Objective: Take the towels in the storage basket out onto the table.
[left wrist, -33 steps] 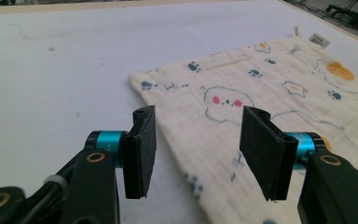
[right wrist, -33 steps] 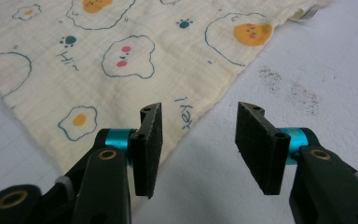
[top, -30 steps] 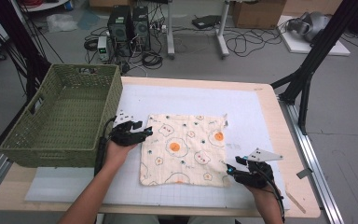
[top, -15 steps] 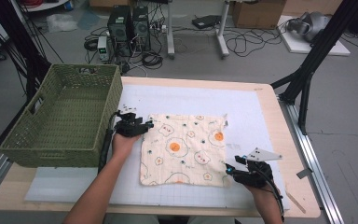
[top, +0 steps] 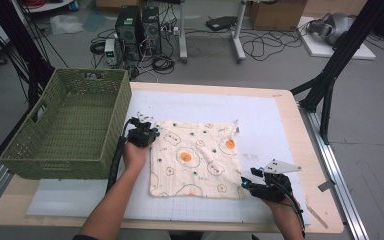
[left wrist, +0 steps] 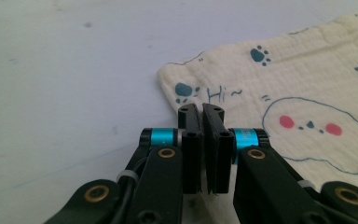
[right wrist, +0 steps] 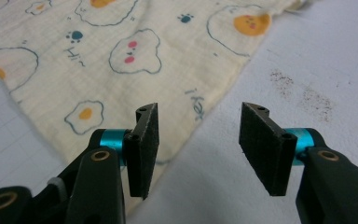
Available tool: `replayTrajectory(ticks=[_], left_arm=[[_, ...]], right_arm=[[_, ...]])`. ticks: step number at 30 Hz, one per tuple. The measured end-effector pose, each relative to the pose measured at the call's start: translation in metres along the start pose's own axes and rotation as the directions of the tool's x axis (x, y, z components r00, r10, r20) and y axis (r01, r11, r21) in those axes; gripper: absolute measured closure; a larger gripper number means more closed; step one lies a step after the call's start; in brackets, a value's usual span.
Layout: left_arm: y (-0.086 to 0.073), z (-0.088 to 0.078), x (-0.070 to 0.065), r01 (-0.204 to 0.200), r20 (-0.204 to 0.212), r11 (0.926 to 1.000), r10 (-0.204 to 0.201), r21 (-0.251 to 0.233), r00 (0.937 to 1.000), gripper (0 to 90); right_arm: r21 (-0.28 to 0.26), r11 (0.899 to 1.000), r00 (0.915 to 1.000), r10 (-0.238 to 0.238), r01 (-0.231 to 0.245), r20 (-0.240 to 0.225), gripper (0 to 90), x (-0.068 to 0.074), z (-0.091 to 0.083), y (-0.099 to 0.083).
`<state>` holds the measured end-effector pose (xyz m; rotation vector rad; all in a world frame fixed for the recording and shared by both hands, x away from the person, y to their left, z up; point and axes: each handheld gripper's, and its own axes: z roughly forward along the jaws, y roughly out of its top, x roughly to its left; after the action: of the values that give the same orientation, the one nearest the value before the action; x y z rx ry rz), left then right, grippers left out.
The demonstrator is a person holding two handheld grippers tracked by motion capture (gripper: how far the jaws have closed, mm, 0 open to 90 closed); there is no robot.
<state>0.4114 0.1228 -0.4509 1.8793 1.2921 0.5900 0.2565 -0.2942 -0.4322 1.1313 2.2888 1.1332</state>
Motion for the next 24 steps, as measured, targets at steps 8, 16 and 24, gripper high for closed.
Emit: replayTrajectory(ticks=[8, 16, 24], left_arm=[[-0.001, -0.011, 0.006, 0.045, 0.098, 0.9989, -0.044, -0.015, 0.9942, 42.6], [-0.002, -0.024, -0.009, -0.008, 0.137, 0.9977, 0.017, -0.067, 0.9905, 41.3], [-0.019, -0.026, -0.004, 0.025, 0.154, 0.9977, -0.015, -0.064, 0.9879, 41.9]], right_arm=[[0.003, 1.0, 0.9984, 0.026, -0.026, 0.05, 44.1, -0.014, 0.014, 0.013], [0.02, 0.992, 0.9858, 0.119, -0.122, 0.118, 44.4, -0.046, 0.079, 0.051], [0.035, 0.997, 0.9904, 0.058, -0.062, 0.125, 87.9, -0.046, 0.115, 0.072]])
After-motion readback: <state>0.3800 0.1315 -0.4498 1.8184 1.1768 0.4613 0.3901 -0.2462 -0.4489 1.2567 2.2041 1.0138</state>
